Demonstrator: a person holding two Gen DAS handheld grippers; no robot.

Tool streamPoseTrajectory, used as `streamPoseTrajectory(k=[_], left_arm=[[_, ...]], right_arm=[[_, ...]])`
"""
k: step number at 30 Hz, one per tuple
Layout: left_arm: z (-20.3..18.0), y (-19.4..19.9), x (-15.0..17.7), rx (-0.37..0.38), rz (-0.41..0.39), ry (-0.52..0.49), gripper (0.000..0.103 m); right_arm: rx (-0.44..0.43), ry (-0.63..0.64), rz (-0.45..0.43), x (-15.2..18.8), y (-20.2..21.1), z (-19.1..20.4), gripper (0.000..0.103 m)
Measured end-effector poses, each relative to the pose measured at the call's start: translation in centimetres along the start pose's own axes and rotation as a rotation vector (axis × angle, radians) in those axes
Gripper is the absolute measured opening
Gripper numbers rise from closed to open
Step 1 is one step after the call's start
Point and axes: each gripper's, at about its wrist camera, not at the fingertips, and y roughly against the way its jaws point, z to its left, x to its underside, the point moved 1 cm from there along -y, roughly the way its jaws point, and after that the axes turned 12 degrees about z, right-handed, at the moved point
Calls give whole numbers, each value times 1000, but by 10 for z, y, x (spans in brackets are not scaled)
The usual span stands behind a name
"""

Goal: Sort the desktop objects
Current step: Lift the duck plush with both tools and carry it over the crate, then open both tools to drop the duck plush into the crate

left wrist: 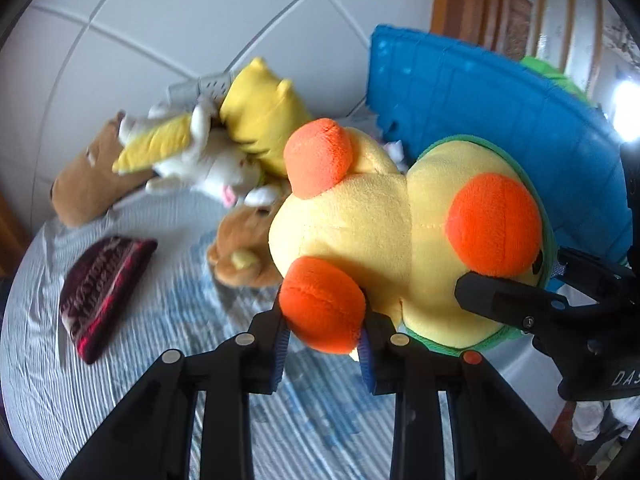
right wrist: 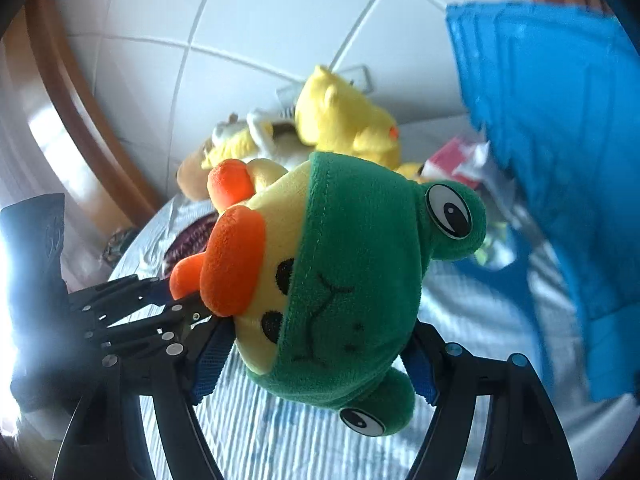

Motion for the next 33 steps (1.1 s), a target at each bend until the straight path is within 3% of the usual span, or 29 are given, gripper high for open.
streamPoseTrajectory(k=[12,18,26,33], left_arm=[[-52,82,-59,41,-199,-109,29],[-102,118,-97,44,-291,-158,29],[-223,117,-149,76,-359,-173,29],[-334,62,-191,98,-229,-179,29]], right_arm=[[122,51,-190,-28,114,10,75],[159,71,-302,-42,180,-4,75],[220,107,-387,-53,269,-91,75],[235,78,-325,-59,307,-216,75]])
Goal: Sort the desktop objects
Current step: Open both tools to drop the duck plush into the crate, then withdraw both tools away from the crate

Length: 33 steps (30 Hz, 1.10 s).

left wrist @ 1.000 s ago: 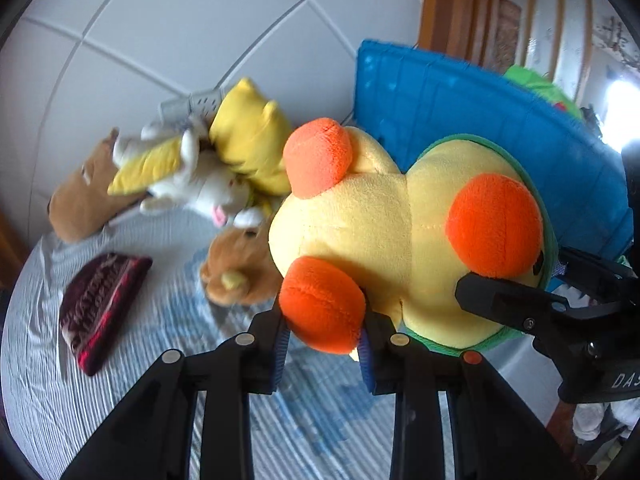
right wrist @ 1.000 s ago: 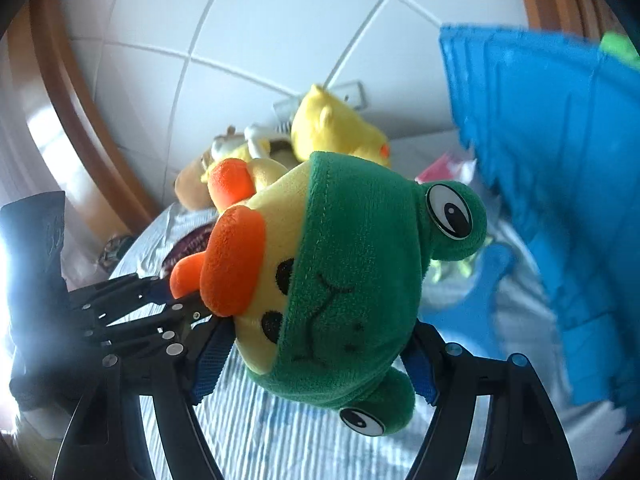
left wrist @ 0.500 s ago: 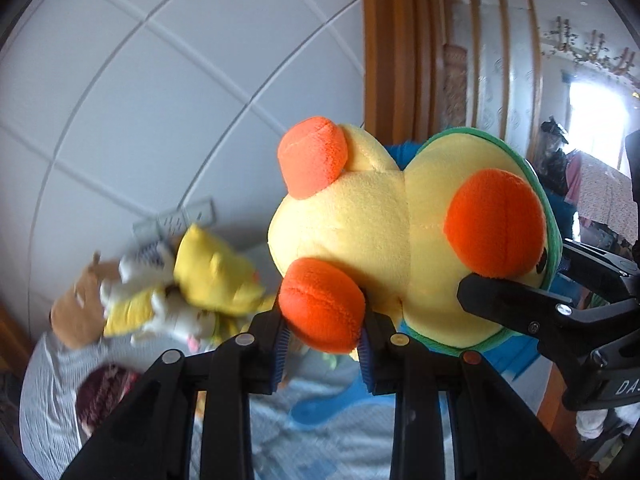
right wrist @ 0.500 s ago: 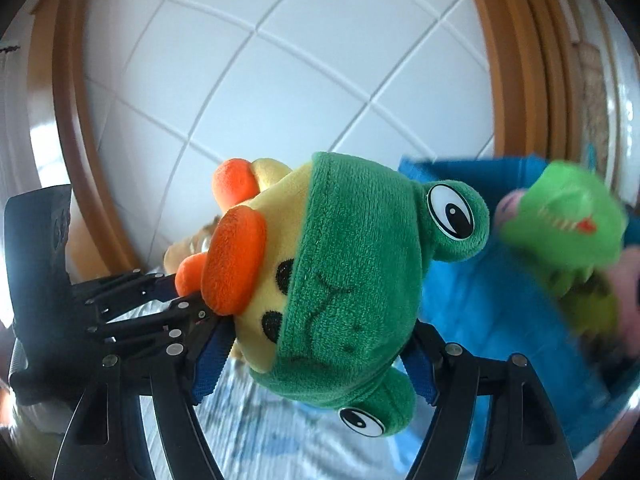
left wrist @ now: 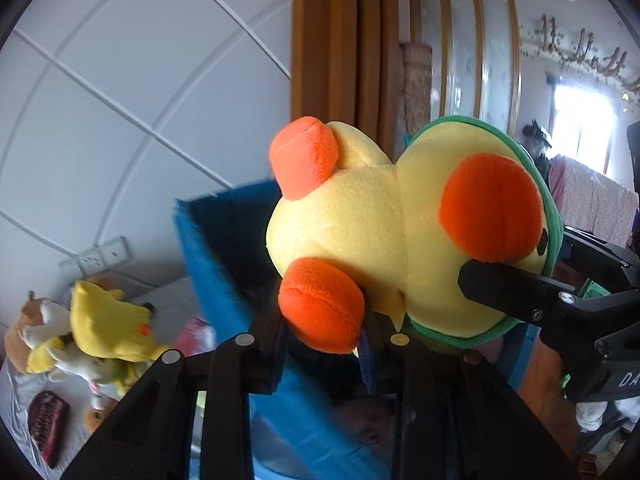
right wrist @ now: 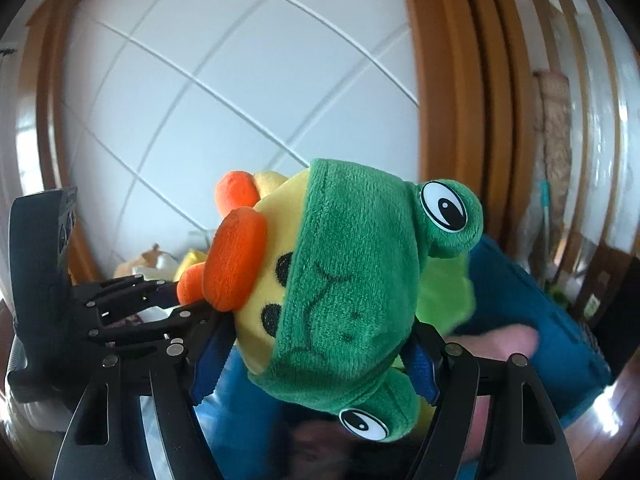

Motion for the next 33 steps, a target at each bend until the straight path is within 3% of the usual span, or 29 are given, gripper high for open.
streamPoseTrajectory(k=[3,5,6,8,11,18,20,24,28,33], left_arm=[[-24,-22,0,-17,84,-8,31],[-33,-32,2,-46,126,-10,39],[-35,-36,4,-65,145,-5,45],[-36,-38,8,-102,158,12,76],[-32,-32,13,-127,145,32,93],[-23,-11,34,-163,130,84,95],[-15,-1,43,-168,113,103,103],[5,29,68,-169,81,147,103],[36,62,106,-206,82,199,103],[76,104,160,-290,108,253,103]], right_arm=[[-41,-36,56,13,-10,-39,75],[-71,-61,93,23,-19,-60,75],[-77,-68,117,29,-26,-68,75],[-91,-73,159,40,-36,-79,78],[-111,-72,215,55,-51,-89,80],[-60,-34,259,65,-61,-79,92],[-27,-49,241,65,-55,-78,102],[8,-89,181,70,-32,-66,103],[95,-83,73,79,2,-24,103],[115,-78,-6,97,27,45,103]])
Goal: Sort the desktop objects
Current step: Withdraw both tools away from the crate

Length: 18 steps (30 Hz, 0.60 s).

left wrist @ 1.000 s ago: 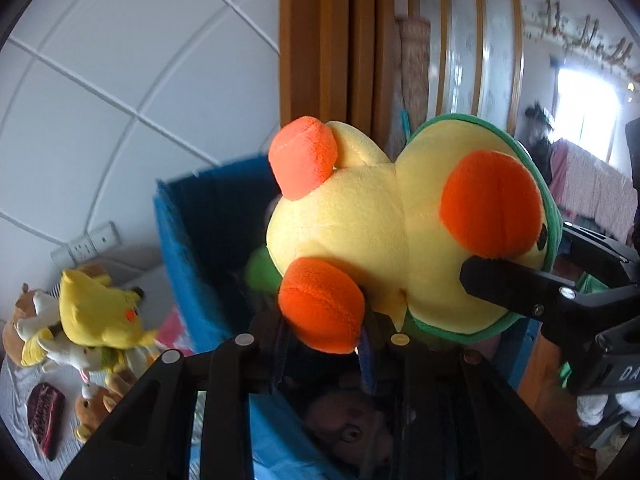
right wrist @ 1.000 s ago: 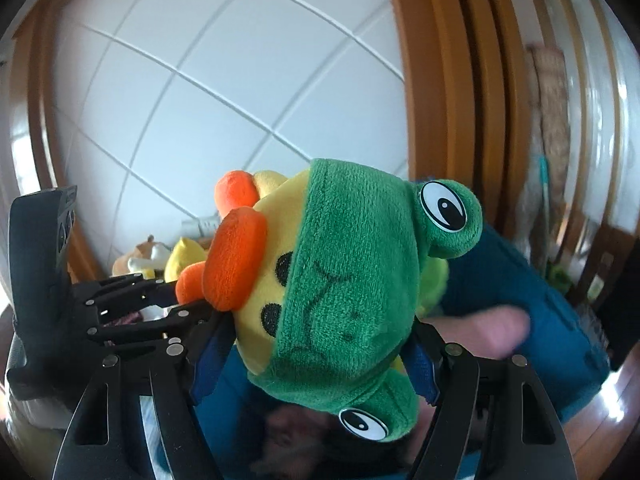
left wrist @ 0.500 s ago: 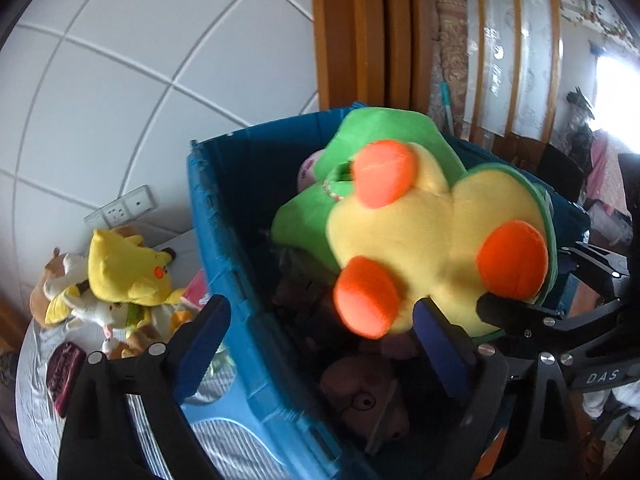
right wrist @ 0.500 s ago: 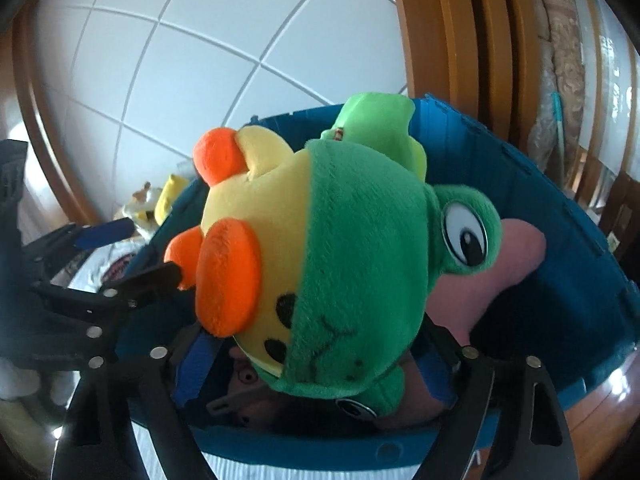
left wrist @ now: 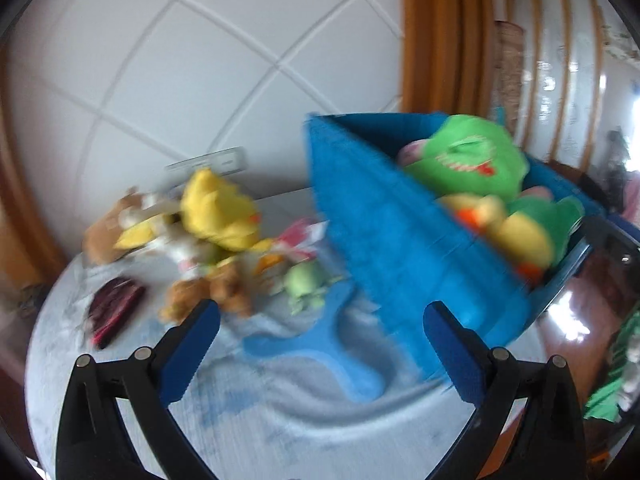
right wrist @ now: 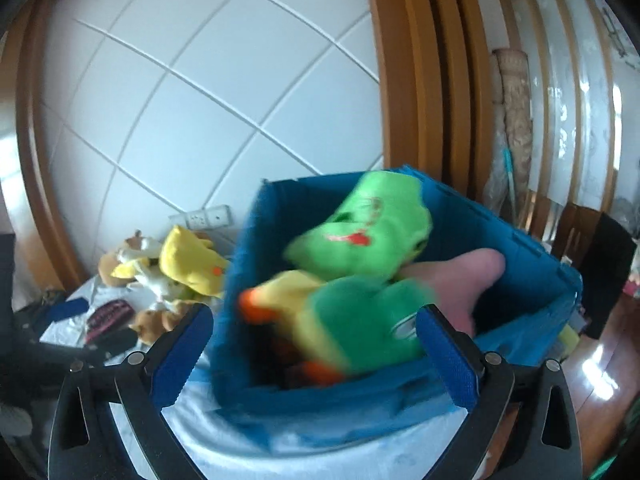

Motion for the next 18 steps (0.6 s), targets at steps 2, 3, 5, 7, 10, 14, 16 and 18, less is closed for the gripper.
streamPoseTrajectory(k=[2,3,5,7,10,14,16,18], left_arm=[[21,13,17,5,-6,10,103],[31,21,25,8,-9,15,103],[49,38,41,-7,-18,34,103],[65,56,55,-25,-25,57,103],[81,73,72,-30,-33,86,103],[95,89,89,-64,-46,135,103],[98,91,93,-66,-45,161,103],[100,92,96,-69,-47,182,103]], right_arm=[[16,2,-16,11,13,37,103],[21,4,-23,17,19,56,103],[23,8,-24,37,28,91,103],[19,16,-15,53,33,118,103],[1,24,9,77,43,149,103],[-33,52,27,89,49,171,103],[-40,71,30,88,50,176,103],[-36,82,26,86,54,176,103]])
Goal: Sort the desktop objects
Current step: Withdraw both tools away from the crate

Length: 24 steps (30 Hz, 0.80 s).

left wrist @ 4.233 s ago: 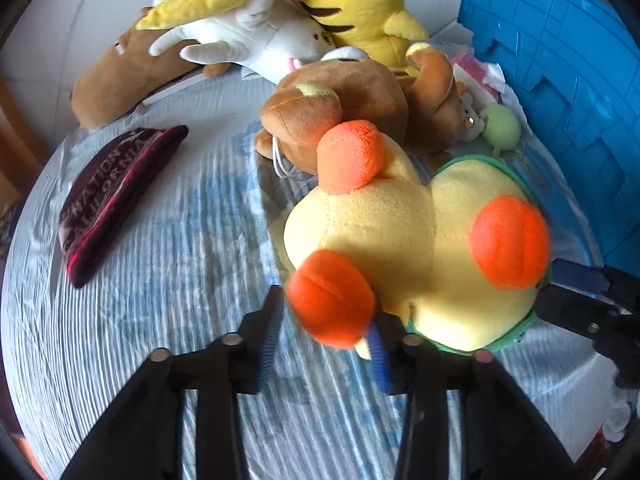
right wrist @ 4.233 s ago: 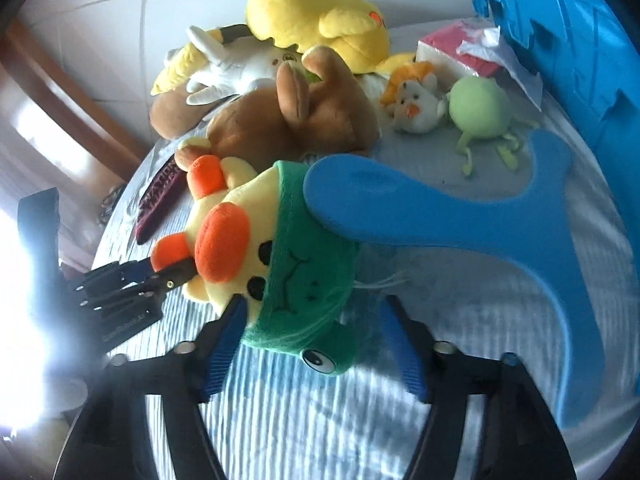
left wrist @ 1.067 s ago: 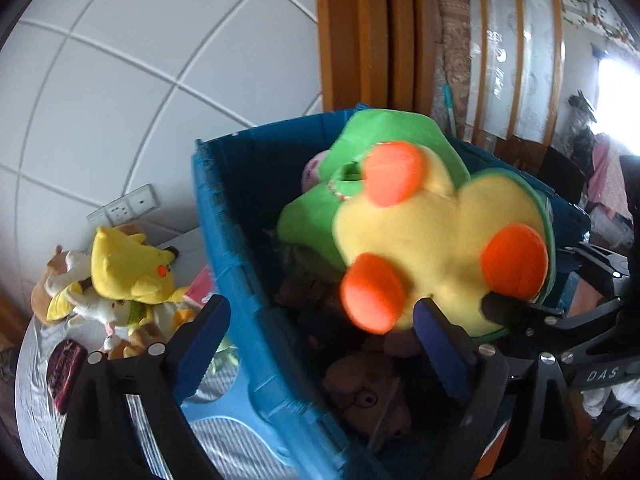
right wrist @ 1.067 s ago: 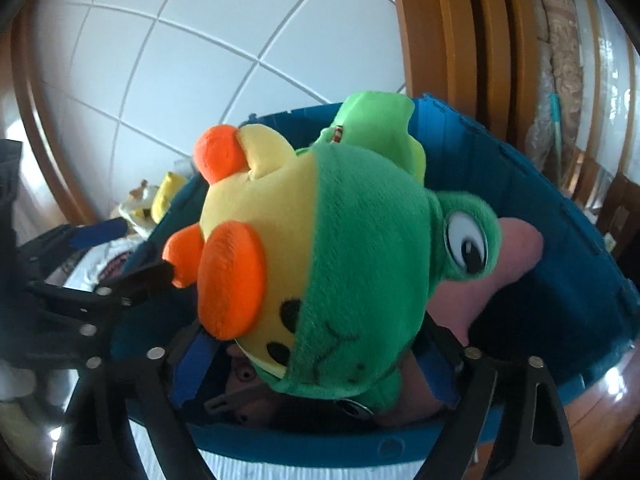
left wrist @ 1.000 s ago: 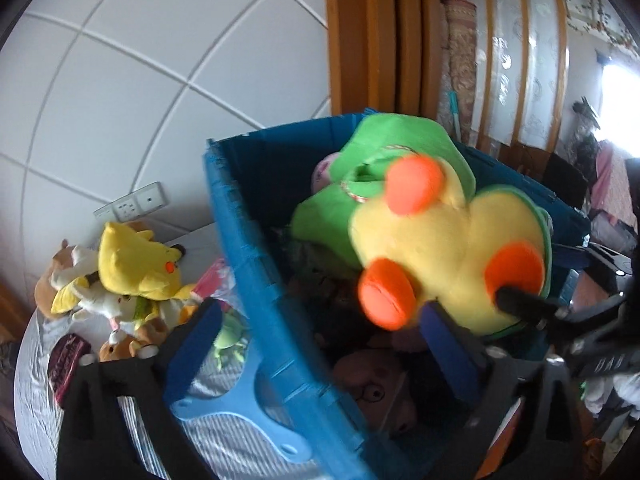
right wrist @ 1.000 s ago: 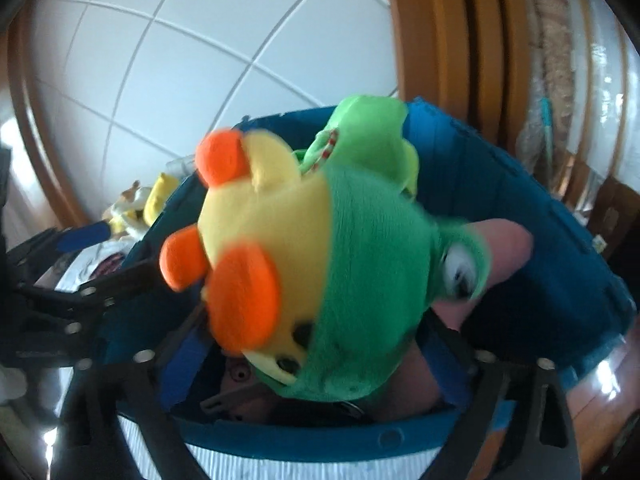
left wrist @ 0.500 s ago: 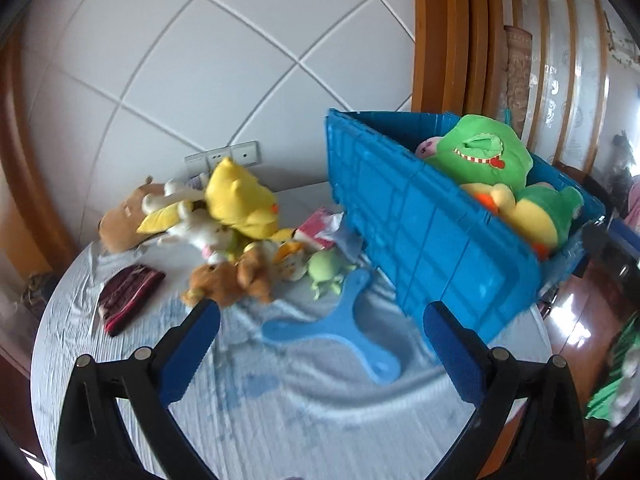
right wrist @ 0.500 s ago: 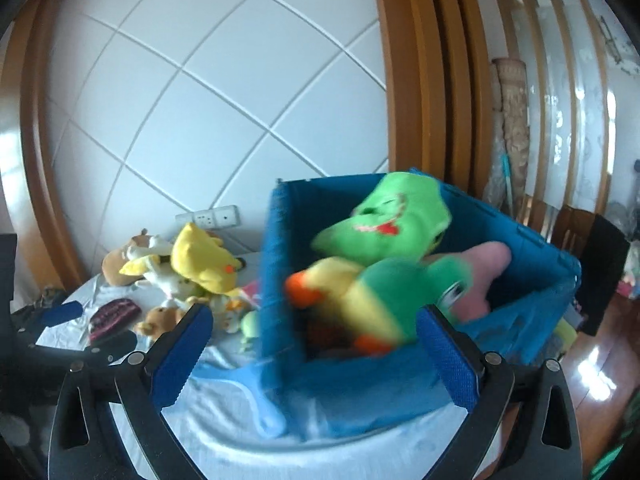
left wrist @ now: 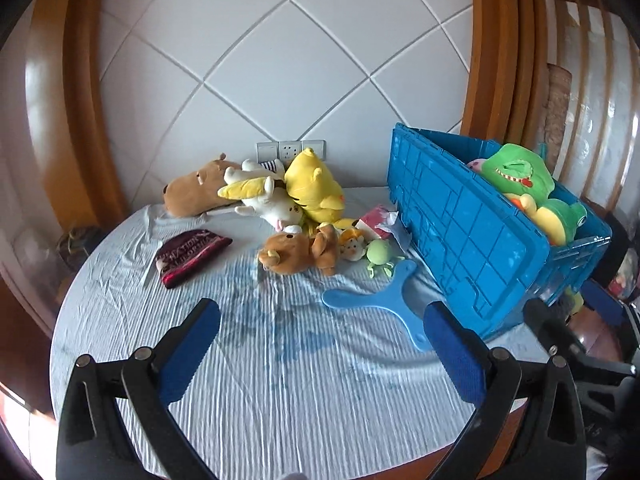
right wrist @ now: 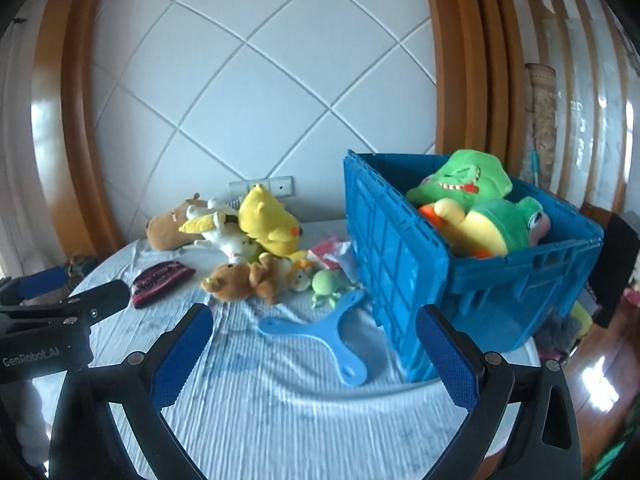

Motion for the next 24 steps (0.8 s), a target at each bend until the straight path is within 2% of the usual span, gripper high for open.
streamPoseTrajectory(k=[4,16,24], left_arm=[[0,3,3,0,-12,29,103],[-5,-1,5,-27,1,21,103],[-3,-5,3,16,9,14,103]], right_arm=[[14,-1,1,-2,7,-5,103],[25,-19,19,1,7,-17,103],[34,-20,27,1,6,-16,103]])
